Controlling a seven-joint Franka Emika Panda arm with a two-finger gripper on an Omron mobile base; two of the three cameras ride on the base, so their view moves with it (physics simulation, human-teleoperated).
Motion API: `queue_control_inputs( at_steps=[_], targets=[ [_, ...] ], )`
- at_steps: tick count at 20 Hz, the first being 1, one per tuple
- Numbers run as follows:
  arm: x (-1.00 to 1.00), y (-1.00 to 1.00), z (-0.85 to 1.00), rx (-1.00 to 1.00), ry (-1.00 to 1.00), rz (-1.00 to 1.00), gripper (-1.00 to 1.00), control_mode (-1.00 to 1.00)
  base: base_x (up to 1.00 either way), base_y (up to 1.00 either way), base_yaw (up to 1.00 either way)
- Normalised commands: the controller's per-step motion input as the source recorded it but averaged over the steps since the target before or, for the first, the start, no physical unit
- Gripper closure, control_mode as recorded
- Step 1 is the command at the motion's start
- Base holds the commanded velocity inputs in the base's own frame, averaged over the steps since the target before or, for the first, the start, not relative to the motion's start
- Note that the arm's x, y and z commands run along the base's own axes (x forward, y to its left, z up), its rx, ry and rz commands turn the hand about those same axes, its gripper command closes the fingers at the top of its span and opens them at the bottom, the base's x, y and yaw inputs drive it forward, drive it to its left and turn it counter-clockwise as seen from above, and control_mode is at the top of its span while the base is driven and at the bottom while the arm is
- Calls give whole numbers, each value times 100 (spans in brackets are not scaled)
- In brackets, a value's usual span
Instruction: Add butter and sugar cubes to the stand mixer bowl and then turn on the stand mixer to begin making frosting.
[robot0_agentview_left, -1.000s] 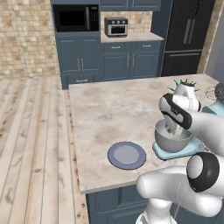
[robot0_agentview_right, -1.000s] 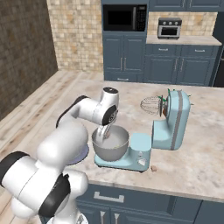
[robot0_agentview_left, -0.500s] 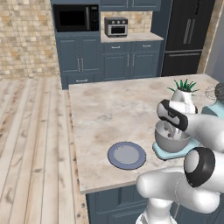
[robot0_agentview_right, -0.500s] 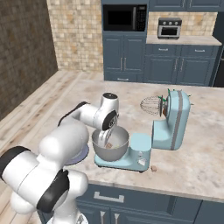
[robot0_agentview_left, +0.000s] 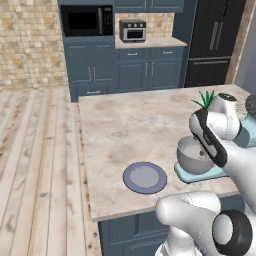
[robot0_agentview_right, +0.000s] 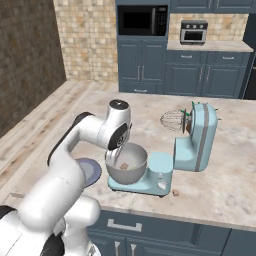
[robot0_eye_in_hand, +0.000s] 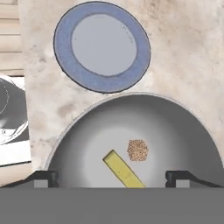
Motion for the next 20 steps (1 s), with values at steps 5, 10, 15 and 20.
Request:
queue_control_inputs(
  at_steps=[5,10,15,20],
  targets=[
    [-87,10,60,-1,-18,-5,-100,-100,0,0,0],
    [-91,-26,3,3,-8,-8,-100,-100,0,0,0],
    [-82,-60,-6,9,-8,-4,-100,-100,0,0,0],
    [-58,-59,-33,6,-10,-3,-100,-100,0,0,0]
  ],
)
